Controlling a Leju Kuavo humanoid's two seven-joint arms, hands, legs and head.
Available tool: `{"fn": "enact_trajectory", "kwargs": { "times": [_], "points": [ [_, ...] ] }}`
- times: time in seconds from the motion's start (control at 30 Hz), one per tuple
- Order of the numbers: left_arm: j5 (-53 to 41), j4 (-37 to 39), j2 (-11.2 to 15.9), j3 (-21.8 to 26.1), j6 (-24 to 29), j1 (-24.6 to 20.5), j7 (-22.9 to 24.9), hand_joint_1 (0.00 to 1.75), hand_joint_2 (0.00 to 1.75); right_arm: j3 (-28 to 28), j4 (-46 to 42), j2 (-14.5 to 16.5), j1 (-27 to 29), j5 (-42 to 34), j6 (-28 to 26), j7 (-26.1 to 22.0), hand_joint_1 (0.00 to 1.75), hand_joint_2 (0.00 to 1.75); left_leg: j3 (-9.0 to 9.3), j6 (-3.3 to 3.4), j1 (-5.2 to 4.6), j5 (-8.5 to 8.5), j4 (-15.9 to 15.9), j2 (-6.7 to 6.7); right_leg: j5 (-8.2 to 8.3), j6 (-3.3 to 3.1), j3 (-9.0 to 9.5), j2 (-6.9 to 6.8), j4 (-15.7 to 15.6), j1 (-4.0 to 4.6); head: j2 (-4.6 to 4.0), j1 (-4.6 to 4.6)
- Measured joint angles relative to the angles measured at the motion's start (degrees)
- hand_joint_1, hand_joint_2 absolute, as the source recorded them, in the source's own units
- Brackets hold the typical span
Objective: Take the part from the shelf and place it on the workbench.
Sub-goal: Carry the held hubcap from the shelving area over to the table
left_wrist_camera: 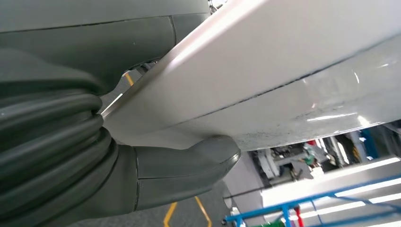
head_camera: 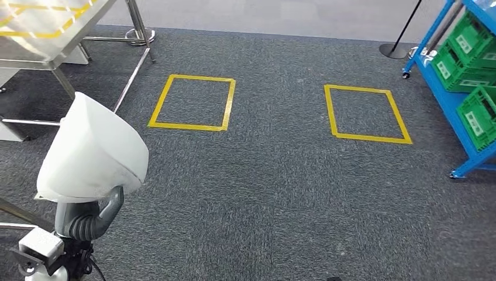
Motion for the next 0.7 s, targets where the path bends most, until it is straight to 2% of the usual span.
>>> {"fn": "enact_trajectory", "kwargs": {
  "times": [0.03, 0.07, 0.1, 0.17, 0.2, 0.23, 0.3, 0.33, 0.37, 0.43, 0.47, 0.5, 0.53, 0.57, 0.6, 0.63, 0.7],
  "points": [
    [0.0, 0.0, -0.1, -0.1, -0.1, 0.0, 0.3, 1.75, 1.75, 0.0, 0.0, 0.0, 0.1, -0.3, 0.0, 0.1, 0.00, 1.75, -0.07, 0.02, -0.02, 0.00, 0.1, -0.78, 0.55, -0.10, -0.50, 0.24, 0.6, 0.01, 0.00, 0.01],
    [0.0, 0.0, -0.3, -0.2, -0.3, -0.2, 0.5, 1.75, 1.75, 0.0, 0.0, 0.0, 0.1, -0.5, 0.0, 0.1, 0.00, 1.75, -0.11, 0.01, -0.02, 0.01, 0.2, -1.56, 2.13, -0.27, 0.12, 0.47, -1.2, 0.02, 0.00, 0.01],
    [-0.1, 0.1, -0.5, -0.4, -0.4, -0.4, 0.7, 1.75, 1.75, -0.1, 0.0, 0.0, 0.0, -0.8, 0.0, 0.1, 0.00, 1.75, -0.12, -0.05, -0.02, 0.04, 0.3, -2.29, 4.30, -0.50, 1.76, 1.04, -4.9, 0.01, 0.00, 0.01],
    [-0.1, 0.3, -0.9, -0.9, -0.7, -1.1, 1.0, 1.75, 1.75, -0.2, 0.0, 0.0, -0.1, -1.2, -0.1, -0.1, 0.00, 1.75, -0.25, -0.44, -0.04, 0.15, 0.5, -3.59, 7.12, -0.92, 4.98, 3.12, -12.1, 0.05, 0.00, 0.00],
    [-0.2, 0.5, -1.1, -1.1, -0.8, -1.5, 1.1, 1.75, 1.75, -0.3, 0.0, 0.0, -0.1, -1.3, -0.1, -0.2, 0.00, 1.75, -0.38, -0.78, -0.04, 0.24, 0.5, -4.13, 7.64, -1.08, 5.84, 3.80, -14.1, 0.13, 0.00, -0.03],
    [-0.2, 0.6, -1.2, -1.2, -0.8, -1.8, 1.2, 1.75, 1.75, -0.4, 0.0, -0.1, -0.1, -1.3, -0.1, -0.2, 0.00, 1.75, -0.49, -1.17, -0.02, 0.37, 0.4, -4.62, 7.58, -1.25, 6.04, 4.02, -14.8, 0.27, 0.00, -0.04],
    [-0.2, 0.7, -1.4, -1.4, -0.8, -2.1, 1.3, 1.75, 1.75, -0.5, 0.0, 0.0, -0.2, -1.4, -0.2, -0.2, 0.00, 1.75, -0.78, -1.90, 0.02, 0.63, 0.1, -5.17, 7.98, -1.85, 6.17, 2.89, -15.1, 0.30, 0.00, -0.05],
    [-0.2, 0.8, -1.4, -1.5, -0.8, -2.2, 1.3, 1.75, 1.75, -0.5, 0.0, 0.0, -0.2, -1.4, -0.2, -0.3, 0.00, 1.75, -1.08, -2.17, -0.04, 0.34, 0.5, -4.42, 8.20, -2.27, 6.29, 2.33, -15.4, 0.20, 0.00, -0.09],
    [-0.3, 0.8, -1.4, -1.5, -0.8, -2.4, 1.3, 1.75, 1.75, -0.5, 0.0, 0.0, -0.1, -1.4, -0.2, -0.3, 0.00, 1.75, -1.75, -2.39, -0.13, -0.56, 1.8, -3.11, 8.41, -2.66, 6.39, 1.70, -15.6, 0.04, 0.00, -0.21],
    [-0.3, 1.0, -1.3, -1.6, -0.7, -2.7, 1.3, 1.75, 1.75, -0.6, 0.0, 0.0, 0.0, -1.3, -0.1, -0.3, 0.00, 1.75, -4.43, -2.76, -0.19, -4.01, 7.6, -0.03, 8.52, -3.16, 6.46, 0.41, -15.8, -0.02, 0.00, -0.40],
    [-0.4, 1.2, -1.3, -1.7, -0.7, -2.8, 1.3, 1.75, 1.75, -0.6, 0.0, 0.0, 0.1, -1.2, -0.1, -0.3, 0.00, 1.75, -6.15, -2.96, -0.12, -5.74, 11.4, 0.69, 8.48, -3.26, 6.43, -0.31, -15.8, 0.02, 0.00, -0.46],
    [-0.4, 1.3, -1.2, -1.7, -0.6, -2.8, 1.3, 1.75, 1.75, -0.6, 0.0, 0.0, 0.2, -1.1, -0.1, -0.3, 0.00, 1.75, -7.45, -3.14, -0.04, -6.75, 14.4, 0.99, 8.44, -3.30, 6.42, -1.04, -15.8, 0.05, 0.00, -0.45],
    [-0.5, 1.4, -1.1, -1.7, -0.5, -2.7, 1.3, 1.75, 1.75, -0.6, 0.0, 0.0, 0.3, -0.9, -0.1, -0.3, 0.00, 1.75, -7.89, -3.27, 0.02, -6.72, 15.6, 1.15, 8.39, -3.29, 6.42, -1.77, -15.8, 0.05, 0.00, -0.45],
    [-0.5, 1.5, -1.0, -1.7, -0.4, -2.5, 1.2, 1.75, 1.75, -0.6, 0.0, 0.1, 0.2, -0.7, -0.1, -0.4, 0.00, 1.75, -7.21, -3.35, 0.06, -5.66, 14.5, 1.36, 8.33, -3.23, 6.46, -2.45, -15.7, 0.04, 0.00, -0.45],
    [-0.6, 1.4, -0.8, -1.7, -0.1, -2.3, 1.0, 1.75, 1.75, -0.6, 0.0, 0.2, 0.2, -0.4, -0.1, -0.5, 0.00, 1.75, -5.37, -3.36, 0.09, -3.86, 11.2, 1.95, 8.21, -3.11, 6.56, -3.09, -15.7, 0.03, 0.00, -0.45],
    [-0.8, 1.3, -0.6, -1.6, 0.2, -2.1, 0.8, 1.75, 1.75, -0.6, 0.0, 0.2, 0.2, -0.1, -0.1, -0.6, 0.00, 1.75, -3.18, -3.27, 0.03, -2.30, 7.0, 3.24, 8.04, -2.92, 6.68, -3.70, -15.6, 0.07, 0.00, -0.46],
    [-1.4, 0.9, -0.2, -1.5, 0.8, -1.5, 0.5, 1.75, 1.75, -0.6, 0.0, 0.3, 0.1, 0.4, -0.1, -0.7, 0.00, 1.75, -0.02, -2.53, -0.19, -0.56, 1.2, 5.22, 7.61, -2.34, 6.89, -4.73, -15.3, 0.35, 0.00, -0.38]
  ]
}}
